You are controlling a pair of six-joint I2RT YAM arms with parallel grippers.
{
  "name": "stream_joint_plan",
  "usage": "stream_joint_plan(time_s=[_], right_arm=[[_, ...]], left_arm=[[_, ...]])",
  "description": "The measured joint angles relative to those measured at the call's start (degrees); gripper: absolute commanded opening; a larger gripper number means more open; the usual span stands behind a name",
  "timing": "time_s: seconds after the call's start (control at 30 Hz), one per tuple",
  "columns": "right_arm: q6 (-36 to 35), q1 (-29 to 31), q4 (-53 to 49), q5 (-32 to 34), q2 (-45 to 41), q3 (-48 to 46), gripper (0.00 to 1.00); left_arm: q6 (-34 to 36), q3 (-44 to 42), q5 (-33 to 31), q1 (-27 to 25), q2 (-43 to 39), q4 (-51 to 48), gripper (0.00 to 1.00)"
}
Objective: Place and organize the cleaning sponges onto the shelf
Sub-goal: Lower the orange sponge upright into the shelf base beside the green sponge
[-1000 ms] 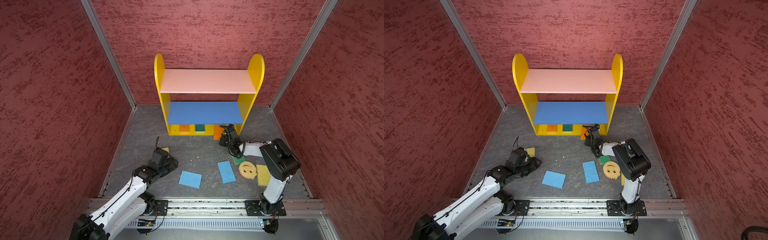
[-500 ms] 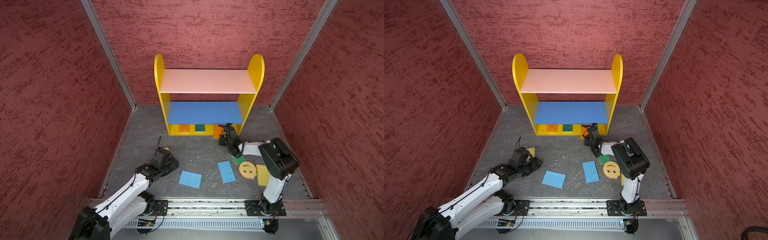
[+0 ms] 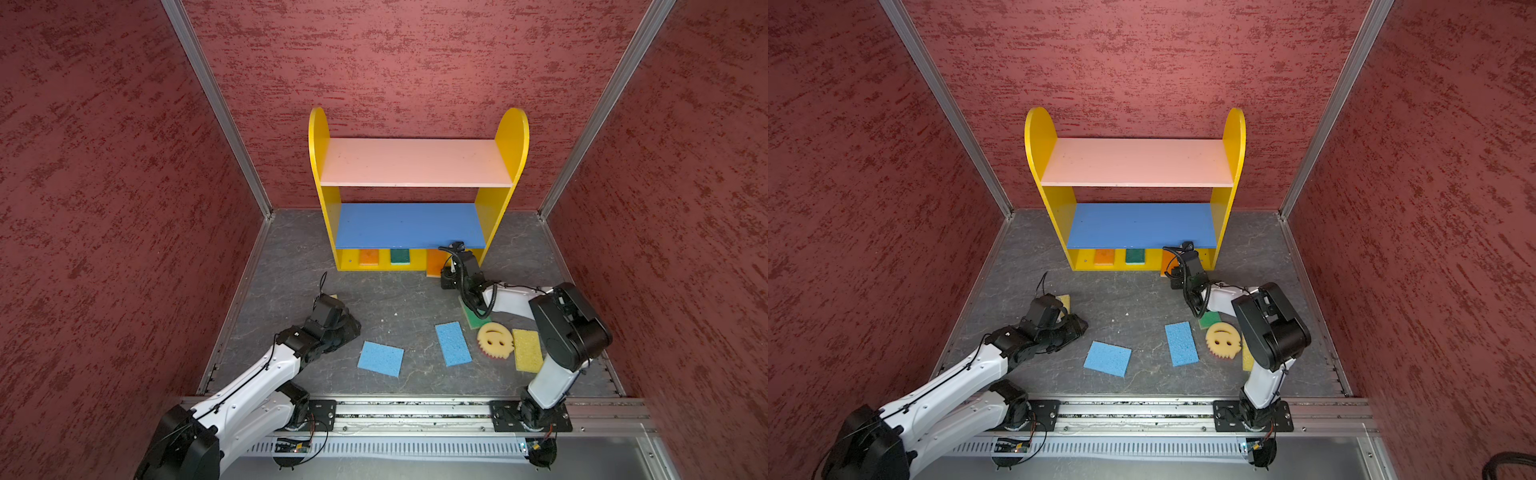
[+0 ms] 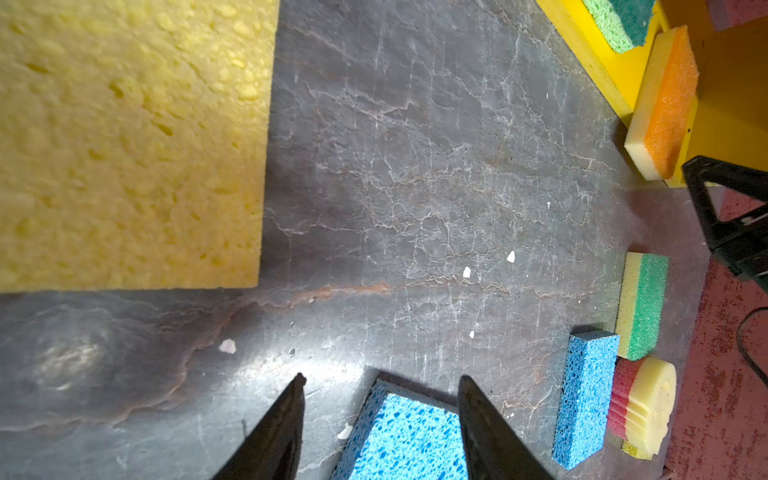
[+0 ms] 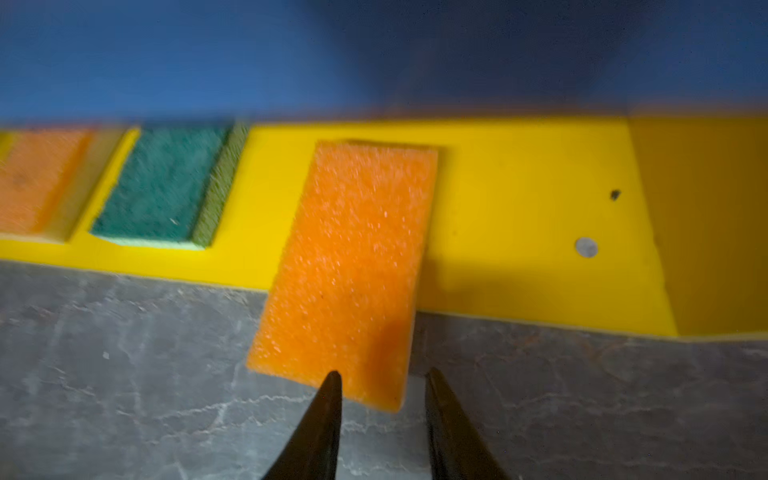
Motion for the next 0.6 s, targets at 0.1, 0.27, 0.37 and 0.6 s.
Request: stream_joint_plan(time_s=[0.1,0.27,0.37,0.6], right_arm=[[0.50,-0.04,1.86,0.35,-4.07,-0.24,0.45],[3.23,-0.04,3.80,0.26,-8.76,-3.61,0.37],[6.05,-0.09,4.15,-1.20,-9.20,-6.58,0.32],[12.26,-0.15,5.44,-5.77,-7.72,-11.02,0.29]], left_arm=[[0.02,0.33,-0.22,-0.20,-0.02,0.09,0.59],[0.02,0.39,-0.39,-0.35,-0.02,0.07,0.59],[0.02,0.39,-0.39,-0.46,-0.07,0.07,0.59],[0.02,0.39,-0.39,-0.46,-0.09,0.04,0.59]])
